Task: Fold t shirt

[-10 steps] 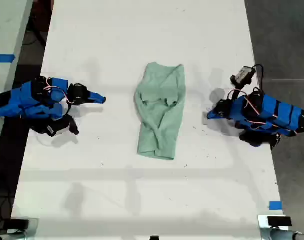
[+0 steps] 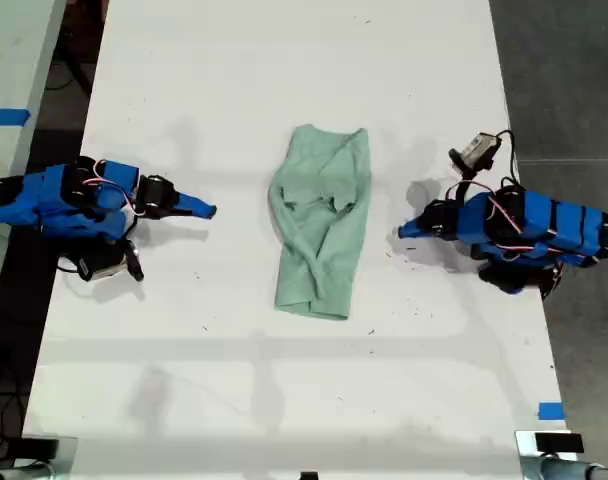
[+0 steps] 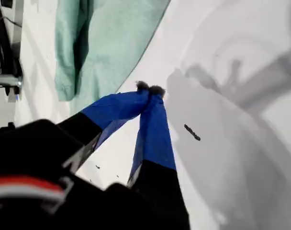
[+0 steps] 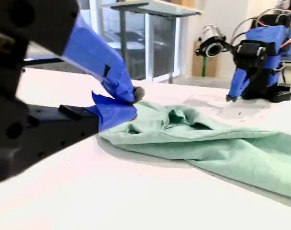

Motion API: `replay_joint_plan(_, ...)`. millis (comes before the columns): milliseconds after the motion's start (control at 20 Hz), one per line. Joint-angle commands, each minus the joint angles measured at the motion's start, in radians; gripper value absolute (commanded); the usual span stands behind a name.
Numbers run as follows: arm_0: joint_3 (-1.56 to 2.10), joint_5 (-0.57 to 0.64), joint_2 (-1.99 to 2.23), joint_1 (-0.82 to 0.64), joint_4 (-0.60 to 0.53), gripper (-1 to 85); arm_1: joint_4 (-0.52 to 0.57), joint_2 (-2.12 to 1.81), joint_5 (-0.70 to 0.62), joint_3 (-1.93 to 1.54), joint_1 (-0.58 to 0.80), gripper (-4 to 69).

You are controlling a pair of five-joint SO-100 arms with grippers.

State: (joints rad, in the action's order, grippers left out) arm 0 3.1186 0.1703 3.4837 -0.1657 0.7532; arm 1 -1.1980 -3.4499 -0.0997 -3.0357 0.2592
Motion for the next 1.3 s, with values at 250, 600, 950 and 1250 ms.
replay_joint_plan(250,-1.31,0.011,-1.617,0.261,0.106,13.1,0.017,1.545,0.052,1.264,-0.314,17.1)
replay_joint_plan(600,-1.559,0.015,-2.023,0.252,0.133,22.7,0.008,1.89,0.084,1.502,-0.405,26.2)
replay_joint_plan(950,-2.071,-0.055,-2.508,0.262,0.322,-0.2,0.018,1.937,0.109,1.503,-0.423,26.4)
replay_joint_plan(1250,-2.071,-0.057,-2.503,0.262,0.328,-0.2,0.064,2.08,0.141,1.563,-0.453,0.3)
